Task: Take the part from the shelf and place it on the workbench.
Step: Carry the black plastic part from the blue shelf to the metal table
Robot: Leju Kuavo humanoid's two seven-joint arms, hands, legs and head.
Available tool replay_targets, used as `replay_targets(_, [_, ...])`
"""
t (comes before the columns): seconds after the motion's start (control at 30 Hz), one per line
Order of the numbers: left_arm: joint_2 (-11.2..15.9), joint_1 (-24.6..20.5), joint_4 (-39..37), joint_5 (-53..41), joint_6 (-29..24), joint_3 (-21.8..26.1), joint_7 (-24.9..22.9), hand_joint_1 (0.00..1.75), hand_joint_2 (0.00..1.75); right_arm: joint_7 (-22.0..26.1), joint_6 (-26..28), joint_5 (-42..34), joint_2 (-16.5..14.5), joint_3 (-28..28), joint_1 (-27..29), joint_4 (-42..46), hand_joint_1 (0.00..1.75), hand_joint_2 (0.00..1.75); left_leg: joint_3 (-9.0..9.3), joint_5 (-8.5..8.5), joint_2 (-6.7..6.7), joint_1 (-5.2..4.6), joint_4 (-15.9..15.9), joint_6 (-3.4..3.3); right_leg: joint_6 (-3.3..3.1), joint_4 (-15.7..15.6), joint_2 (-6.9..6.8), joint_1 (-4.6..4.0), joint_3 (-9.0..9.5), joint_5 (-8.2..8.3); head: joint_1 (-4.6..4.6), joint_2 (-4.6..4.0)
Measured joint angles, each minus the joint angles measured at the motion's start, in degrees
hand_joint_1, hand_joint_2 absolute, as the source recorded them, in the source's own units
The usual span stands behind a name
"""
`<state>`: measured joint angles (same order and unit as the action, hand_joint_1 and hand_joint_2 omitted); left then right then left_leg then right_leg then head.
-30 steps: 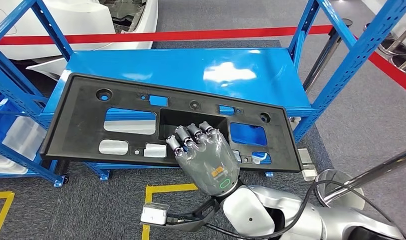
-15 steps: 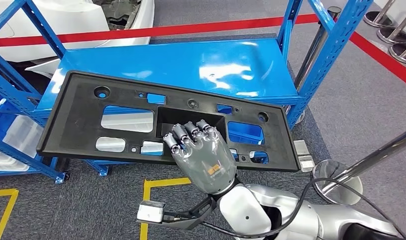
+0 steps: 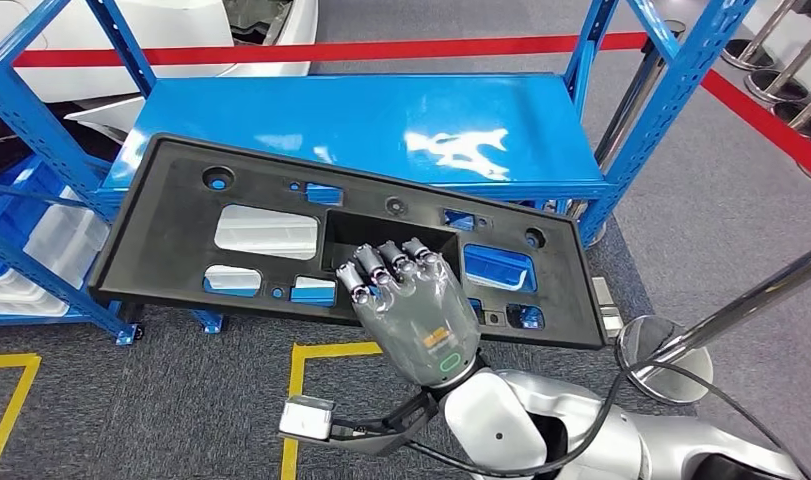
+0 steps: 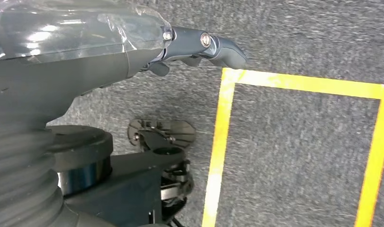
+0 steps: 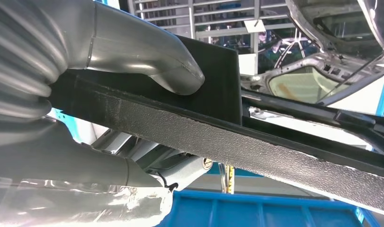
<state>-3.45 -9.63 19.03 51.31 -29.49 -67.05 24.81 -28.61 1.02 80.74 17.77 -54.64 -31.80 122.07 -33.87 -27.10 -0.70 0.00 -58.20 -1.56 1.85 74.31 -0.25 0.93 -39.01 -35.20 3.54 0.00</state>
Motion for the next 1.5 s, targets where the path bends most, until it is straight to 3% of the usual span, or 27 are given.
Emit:
replay_targets(0.1, [0.0, 0.0, 0.0, 0.0, 0.0, 0.0, 0.0, 0.0, 1.75, 0.0, 0.0, 0.0, 0.0, 0.1, 0.0, 0.0, 1.75, 1.75, -1.56, 0.47, 0.03, -0.06, -1.1, 0.45, -0.43, -10.8, 0.01, -0.1, 7.32, 3.08, 0.19, 0.0])
replay_targets(0.17, [0.0, 0.0, 0.0, 0.0, 0.0, 0.0, 0.0, 0.0, 1.75, 0.0, 0.0, 0.0, 0.0, 0.1, 0.0, 0.0, 1.75, 1.75, -2.05, 0.93, 0.04, -0.17, -1.6, 1.05, -0.86, -14.7, 0.13, -0.34, 9.29, 3.2, 0.2, 0.0])
replay_targets(0.27, [0.0, 0.0, 0.0, 0.1, 0.0, 0.0, 0.0, 0.0, 1.75, 0.0, 0.0, 0.0, 0.0, 0.1, 0.0, 0.0, 1.75, 1.75, -2.55, 1.12, 0.2, -0.18, -2.0, 2.09, -1.88, -15.1, 0.11, -0.25, 8.63, 4.19, 0.1, 0.0])
replay_targets(0.33, [0.0, 0.0, 0.0, 0.1, 0.0, 0.0, 0.0, 0.0, 1.75, 0.0, 0.0, 0.0, 0.0, 0.1, 0.0, 0.0, 1.75, 1.75, -3.85, -2.17, 0.41, -0.04, -5.2, 2.85, -2.8, -15.5, -0.06, 0.04, 7.72, 5.23, -0.32, 0.0])
replay_targets(0.4, [0.0, 0.0, 0.0, 0.1, 0.0, 0.0, 0.0, 0.0, 1.75, 0.0, 0.0, 0.0, 0.0, 0.1, 0.0, 0.0, 1.75, 1.75, -5.74, -7.15, 0.47, 0.3, -12.0, 3.54, -3.21, -15.4, -0.13, -0.01, 6.59, 6.09, -0.83, 0.0])
replay_targets(0.43, [0.0, 0.0, 0.0, 0.1, 0.0, 0.0, 0.0, 0.0, 1.75, 0.0, 0.0, 0.0, 0.0, 0.1, 0.1, 0.0, 1.75, 1.75, -6.28, -8.61, 0.46, 0.41, -15.0, 3.75, -3.22, -15.4, -0.16, -0.05, 6.02, 6.46, -0.9, 0.0])
replay_targets(0.47, [0.0, 0.1, 0.0, 0.1, 0.0, 0.0, 0.0, 0.0, 1.75, 0.0, 0.0, 0.0, 0.0, 0.1, 0.1, 0.0, 1.75, 1.75, -6.1, -8.96, 0.46, 0.48, -16.6, 3.83, -3.18, -15.2, -0.18, -0.07, 5.44, 6.82, -0.94, 0.0])
replay_targets(0.5, [0.0, 0.1, 0.0, 0.1, 0.0, 0.0, 0.0, 0.0, 1.75, 0.0, 0.1, 0.0, 0.0, 0.1, 0.1, 0.0, 1.75, 1.75, -4.97, -8.26, 0.46, 0.5, -16.2, 3.8, -3.11, -15.1, -0.19, -0.08, 4.92, 7.14, -0.96, 0.0])
replay_targets(0.53, [0.0, 0.0, 0.0, 0.1, 0.0, 0.0, 0.0, 0.0, 1.75, 0.0, 0.2, 0.0, 0.0, 0.1, 0.2, 0.0, 1.75, 1.75, -2.82, -6.84, 0.47, 0.5, -13.7, 3.66, -3.0, -15.0, -0.18, -0.08, 4.49, 7.42, -0.98, 0.0])
replay_targets(0.57, [0.0, 0.0, 0.0, 0.1, 0.0, 0.0, 0.0, 0.0, 1.75, 0.1, 0.3, 0.0, 0.0, 0.1, 0.2, -0.1, 1.75, 1.75, 0.01, -5.36, 0.52, 0.48, -9.6, 3.4, -2.86, -14.9, -0.17, -0.08, 4.19, 7.66, -0.99, 0.0])
replay_targets(0.63, [0.0, 0.0, 0.0, 0.1, 0.0, 0.0, 0.0, 0.0, 1.75, 0.2, 0.5, 0.0, 0.0, 0.2, 0.2, -0.1, 1.75, 1.75, 4.63, -3.99, 0.65, 0.26, -1.9, 2.8, -2.39, -14.8, -0.15, -0.18, 3.84, 8.16, -0.98, 0.0])
replay_targets(0.7, [0.0, 0.0, 0.0, 0.1, 0.0, 0.0, 0.0, 0.0, 1.75, 0.3, 0.8, 0.0, 0.0, 0.2, 0.2, -0.1, 1.75, 1.75, 5.82, -3.98, 0.73, -0.07, 0.9, 2.27, -1.79, -14.9, -0.18, -0.17, 3.68, 8.78, -0.99, 0.0])
replay_targets(0.77, [0.0, 0.0, 0.0, 0.0, 0.0, 0.0, 0.0, 0.0, 1.75, 0.4, 1.2, 0.0, 0.0, 0.4, 0.3, -0.1, 1.75, 1.75, 5.53, -3.24, 0.58, 0.03, 1.4, 1.56, -1.16, -14.9, -0.16, -0.07, 3.52, 8.87, -1.03, 0.0])
replay_targets(0.8, [0.0, 0.0, 0.0, 0.0, 0.0, 0.0, 0.0, 0.0, 1.75, 0.5, 1.4, 0.0, 0.0, 0.4, 0.4, -0.1, 1.75, 1.75, 5.3, -2.77, 0.46, 0.15, 1.7, 1.13, -0.9, -14.1, -0.11, -0.06, 3.19, 7.97, -0.96, 0.0])
replay_targets(0.9, [0.0, -0.1, 0.0, -0.2, 0.0, 0.0, 0.0, 0.0, 1.75, 0.8, 2.2, 0.0, -0.1, 0.6, 0.7, -0.2, 1.75, 1.75, 3.84, -1.54, 0.17, 0.27, 1.8, 0.17, -0.48, -6.0, 0.05, -0.06, 0.49, 1.38, -0.51, 0.0])
replay_targets(0.93, [0.0, -0.1, 0.0, -0.3, 0.1, 0.0, 0.0, 0.0, 1.75, 0.9, 2.4, 0.0, -0.1, 0.6, 0.9, -0.2, 1.75, 1.75, 3.19, -1.25, 0.14, 0.23, 1.5, 0.09, -0.39, -2.6, 0.08, -0.04, -0.42, -0.38, -0.4, 0.0])
replay_targets(0.97, [0.0, -0.1, 0.0, -0.3, 0.1, 0.0, 0.0, 0.0, 1.75, 1.0, 2.5, 0.0, -0.1, 0.7, 1.1, -0.3, 1.75, 1.75, 2.53, -1.01, 0.13, 0.21, 1.2, 0.1, -0.3, -0.5, 0.08, -0.02, -0.71, -1.03, -0.33, 0.0])
replay_targets(1.0, [0.0, -0.1, 0.0, -0.3, 0.1, 0.0, 0.0, 0.0, 1.75, 1.1, 2.7, 0.0, -0.1, 0.7, 1.2, -0.4, 1.75, 1.75, 1.87, -0.82, 0.12, 0.22, 0.8, 0.14, -0.25, -0.3, 0.07, 0.01, -0.02, -0.51, -0.25, 0.0])
replay_targets(1.03, [0.0, -0.1, 0.0, -0.3, 0.1, 0.0, 0.0, 0.0, 1.75, 1.2, 2.9, 0.0, -0.1, 0.8, 1.3, -0.5, 1.75, 1.75, 1.25, -0.7, 0.12, 0.26, 0.4, 0.21, -0.24, -2.3, 0.07, 0.06, 1.72, 0.88, -0.17, 0.0])
replay_targets(1.1, [0.0, -0.1, 0.0, -0.4, 0.1, 0.0, 0.0, 0.0, 1.75, 1.5, 4.1, 0.0, -0.1, 1.0, 1.3, -0.5, 1.75, 1.75, 0.15, -0.63, 0.13, 0.24, -0.7, 0.49, -0.32, -9.7, 0.04, 0.06, 6.48, 3.22, 0.0, 0.0])
replay_targets(1.17, [0.0, -0.1, 0.0, -0.5, 0.1, 0.0, -0.1, 0.0, 1.75, 1.6, 5.7, 0.0, -0.2, 1.3, 1.4, -0.5, 1.75, 1.75, -0.63, -0.4, 0.16, 0.09, -1.4, 1.09, -0.57, -14.1, 0.13, -0.12, 8.67, 3.65, 0.07, 0.0])
replay_targets(1.23, [0.0, -0.1, 0.0, -0.5, 0.1, 0.0, -0.1, 0.0, 1.75, 1.8, 7.1, 0.0, -0.3, 1.6, 1.5, -0.6, 1.75, 1.75, -1.02, 0.15, 0.22, 0.0, -1.6, 1.84, -1.06, -14.5, 0.22, -0.24, 8.29, 3.88, -0.01, 0.0])
replay_targets(1.3, [0.0, -0.1, 0.0, -0.6, 0.1, 0.0, -0.1, 0.0, 1.75, 1.9, 8.1, 0.0, -0.3, 1.8, 1.5, -0.6, 1.75, 1.75, -1.49, -0.64, 0.3, 0.11, -2.5, 2.57, -1.9, -14.7, 0.1, -0.06, 7.79, 4.52, -0.14, 0.0])
replay_targets(1.37, [0.0, -0.1, -0.1, -0.6, 0.1, 0.0, -0.1, 0.0, 1.75, 1.9, 8.7, 0.0, -0.5, 2.0, 1.5, -0.6, 1.75, 1.75, -2.93, -4.3, 0.35, 0.32, -6.6, 3.24, -2.76, -14.9, -0.05, 0.08, 7.07, 5.26, -0.52, 0.0])
replay_targets(1.43, [0.0, -0.1, -0.1, -0.6, 0.1, 0.0, -0.1, 0.0, 1.75, 1.6, 9.1, 0.0, -0.6, 2.3, 1.6, -0.6, 1.75, 1.75, -5.0, -8.52, 0.35, 0.46, -13.4, 3.68, -3.12, -14.9, -0.09, -0.02, 6.16, 5.9, -0.89, 0.0])
replay_targets(1.47, [0.0, -0.1, -0.1, -0.6, 0.1, 0.0, -0.1, 0.0, 1.75, 1.4, 9.3, 0.0, -0.6, 2.4, 1.7, -0.6, 1.75, 1.75, -5.44, -9.48, 0.35, 0.5, -15.8, 3.75, -3.14, -14.8, -0.12, -0.08, 5.7, 6.21, -0.92, 0.0])
replay_targets(1.5, [0.0, 0.0, -0.1, -0.6, 0.1, 0.0, -0.1, 0.0, 1.75, 1.3, 9.5, 0.0, -0.6, 2.5, 1.9, -0.6, 1.75, 1.75, -5.01, -9.36, 0.35, 0.49, -16.5, 3.7, -3.11, -14.8, -0.13, -0.13, 5.29, 6.5, -0.95, 0.0])
